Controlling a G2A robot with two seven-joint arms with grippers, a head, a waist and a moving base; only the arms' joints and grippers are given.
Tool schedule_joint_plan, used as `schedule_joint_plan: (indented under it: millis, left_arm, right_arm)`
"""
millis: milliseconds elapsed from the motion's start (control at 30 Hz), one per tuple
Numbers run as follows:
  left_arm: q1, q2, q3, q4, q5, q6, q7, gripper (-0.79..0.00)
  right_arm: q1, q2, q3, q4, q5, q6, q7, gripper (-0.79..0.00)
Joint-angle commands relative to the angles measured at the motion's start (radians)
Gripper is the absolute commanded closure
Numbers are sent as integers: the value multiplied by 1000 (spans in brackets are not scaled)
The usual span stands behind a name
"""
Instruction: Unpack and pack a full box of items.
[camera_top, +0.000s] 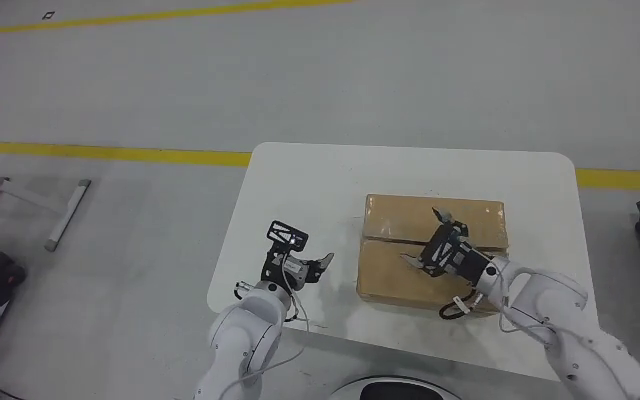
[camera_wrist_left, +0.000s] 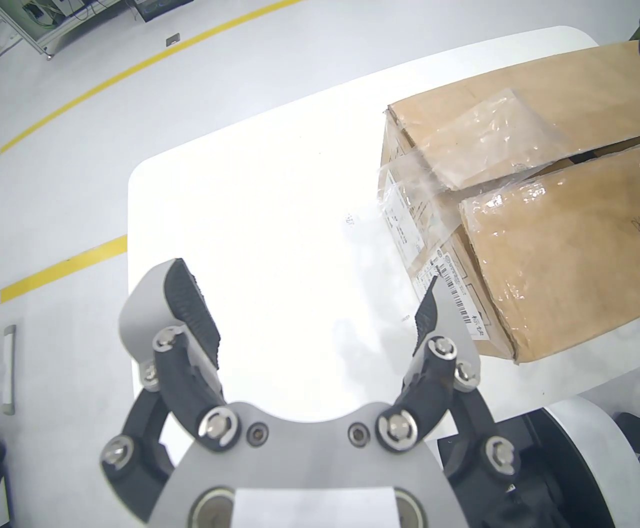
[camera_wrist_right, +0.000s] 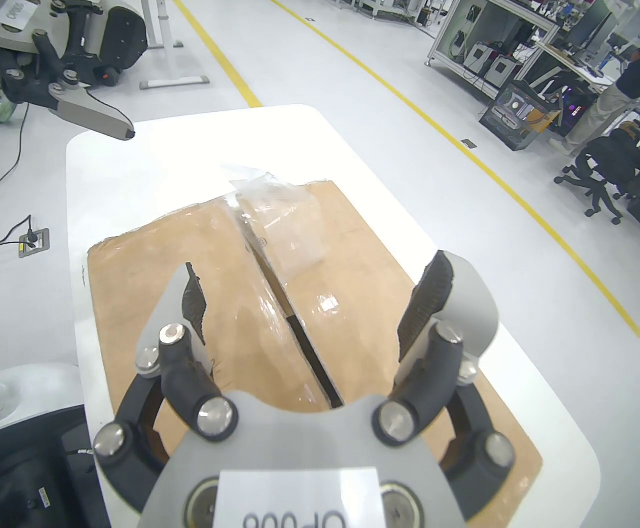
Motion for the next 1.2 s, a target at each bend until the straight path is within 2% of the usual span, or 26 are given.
schedule_joint_plan:
  millis: [0, 67, 200, 267, 333, 467, 533, 600, 867, 1167]
  left_arm:
    - [0, 0, 0, 0, 0, 0, 0, -785]
    - [0, 0, 0, 0, 0, 0, 0, -785]
    - [0, 0, 0, 0, 0, 0, 0, -785]
    - [0, 0, 0, 0, 0, 0, 0, -785]
    - [0, 0, 0, 0, 0, 0, 0, -785]
    - [0, 0, 0, 0, 0, 0, 0, -785]
    - [0, 0, 0, 0, 0, 0, 0, -785]
    - [0, 0, 0, 0, 0, 0, 0, -785]
    - [0, 0, 0, 0, 0, 0, 0, -785]
    - [0, 0, 0, 0, 0, 0, 0, -785]
  right_arm:
    - [38, -4, -23, 24, -6, 3, 14, -702]
    - [74, -8, -45, 52, -1, 0, 35, -640]
    - [140, -16, -85, 100, -8, -6, 67, -591]
    - [168, -19, -102, 118, -6, -10, 84, -594]
    - [194, -22, -121, 135, -13, -22, 110, -557]
    - [234, -28, -154, 163, -21, -46, 149, -536]
    - [251, -31, -169, 171, -30, -50, 161, -542]
    - [263, -33, -181, 179, -32, -51, 164, -505]
    - [278, -40, -205, 155, -11, -64, 194, -480]
    - [273, -39, -210, 134, -3, -85, 218, -489]
